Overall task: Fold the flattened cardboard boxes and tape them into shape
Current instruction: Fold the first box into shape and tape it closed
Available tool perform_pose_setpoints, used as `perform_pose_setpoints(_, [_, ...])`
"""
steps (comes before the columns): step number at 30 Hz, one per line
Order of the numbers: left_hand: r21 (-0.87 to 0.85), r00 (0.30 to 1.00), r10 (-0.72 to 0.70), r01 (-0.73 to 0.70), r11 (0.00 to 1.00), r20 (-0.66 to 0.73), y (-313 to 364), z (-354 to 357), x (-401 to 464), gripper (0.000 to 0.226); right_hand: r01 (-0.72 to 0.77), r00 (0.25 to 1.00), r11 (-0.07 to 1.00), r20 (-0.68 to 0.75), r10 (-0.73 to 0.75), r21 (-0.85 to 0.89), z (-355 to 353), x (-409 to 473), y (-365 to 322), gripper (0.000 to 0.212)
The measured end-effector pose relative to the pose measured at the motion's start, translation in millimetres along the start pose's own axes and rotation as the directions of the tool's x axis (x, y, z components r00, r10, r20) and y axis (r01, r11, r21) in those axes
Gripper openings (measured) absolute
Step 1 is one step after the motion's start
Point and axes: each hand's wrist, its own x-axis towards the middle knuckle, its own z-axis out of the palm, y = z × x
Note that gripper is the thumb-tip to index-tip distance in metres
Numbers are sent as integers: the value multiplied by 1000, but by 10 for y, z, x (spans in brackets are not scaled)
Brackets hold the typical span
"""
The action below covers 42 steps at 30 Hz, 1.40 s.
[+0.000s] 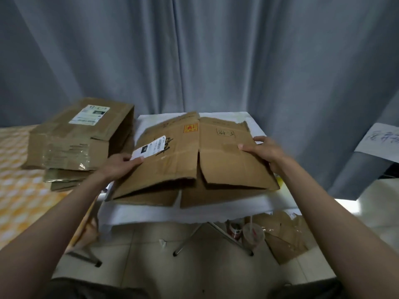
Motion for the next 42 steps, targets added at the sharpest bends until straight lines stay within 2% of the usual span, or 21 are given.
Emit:
perform_pose_setpoints(2, [151, 998, 45, -52, 987, 50, 78, 5, -76, 55, -1, 999, 1000, -34, 0, -31, 11, -21, 33, 84])
perform_pose_setpoints(4, [263, 977, 213, -212, 941, 22, 177, -1, -147, 48, 9, 998, 996, -64, -15, -93, 20, -55, 81, 83])
perform_pose_setpoints(6, [280, 919, 392, -364, 888, -47, 269, 32, -266, 40, 25, 997, 979, -70, -40, -202, 29, -132, 122, 79])
perform_pose_setpoints(7, [220, 899, 435, -414, 883, -55, 289, 73, -343, 39, 46, 995, 962, -73, -68, -269, 22, -185, 130, 76])
perform_pose_setpoints(9, [161, 867, 498, -494, 854, 14, 307, 164, -517, 57, 111, 984, 913, -87, -157, -392, -13, -297, 131, 67])
perform_pose_setpoints(10, [211, 842, 535, -537, 817, 71, 310, 206, -611, 69, 131, 977, 895, -95, -188, -426, -42, -366, 131, 63])
perform_pose_setpoints(12, [416, 793, 589, -593, 689, 154, 301, 303, -751, 85, 136, 969, 886, -126, -211, -443, -121, -521, 136, 47])
perform_pose_setpoints(14, [566, 741, 651, -611, 553, 164, 287, 375, -811, 75, 121, 959, 863, -167, -230, -490, -208, -703, 173, 15])
perform_pose_setpoints(15, [602, 725, 671, -608, 517, 156, 301, 387, -835, 64, 101, 959, 837, -172, -226, -537, -255, -791, 202, 11])
perform_pose_setpoints(17, [617, 709, 693, -605, 503, 130, 349, 377, -876, 42, 25, 982, 756, -127, -142, -654, -349, -974, 281, 27])
perform_pose_setpoints(19, [599, 682, 725, -622, 505, 97, 424, 312, -911, 28, -29, 1000, 705, -22, 19, -709, -398, -1164, 367, 35])
perform_pose_setpoints(21, [593, 664, 744, -628, 503, 72, 518, 227, -944, 16, -53, 984, 764, 95, 149, -643, -350, -1319, 435, 33])
perform_pose_setpoints(23, [600, 666, 744, -618, 509, 54, 594, 170, -963, 12, -55, 981, 863, 133, 140, -503, -207, -1423, 472, 27])
perform_pose_setpoints(25, [609, 677, 735, -595, 524, 29, 644, 128, -958, 14, -28, 998, 954, 49, 45, -299, -31, -1449, 512, 29])
perform_pose_setpoints(27, [612, 680, 734, -577, 540, -7, 675, 96, -928, 16, -2, 993, 999, -115, -4, -52, 128, -1449, 549, 32])
perform_pose_setpoints(29, [603, 677, 735, -568, 560, -45, 706, 71, -897, 16, 32, 972, 990, -233, 1, 138, 274, -1438, 583, 28])
perform_pose_setpoints(32, [580, 664, 744, -578, 574, -74, 783, 35, -871, 17, 70, 971, 957, -238, -1, 283, 469, -1377, 518, 28])
perform_pose_setpoints(34, [566, 657, 747, -579, 586, -102, 839, 5, -872, 17, 75, 976, 950, -215, -9, 302, 606, -1292, 426, 37])
perform_pose_setpoints(36, [552, 658, 742, -575, 604, -128, 910, -46, -880, 17, 80, 964, 973, -266, -21, 216, 723, -1192, 308, 46])
perform_pose_setpoints(40, [520, 629, 741, -562, 643, -236, 1278, -440, -869, 13, 201, 889, 977, -431, -154, 65, 667, -1045, -277, 39])
perform_pose_setpoints(42, [469, 647, 678, -506, 724, -348, 1580, -836, -797, 19, 333, 821, 943, -496, -283, 13, 458, -1011, -801, 28])
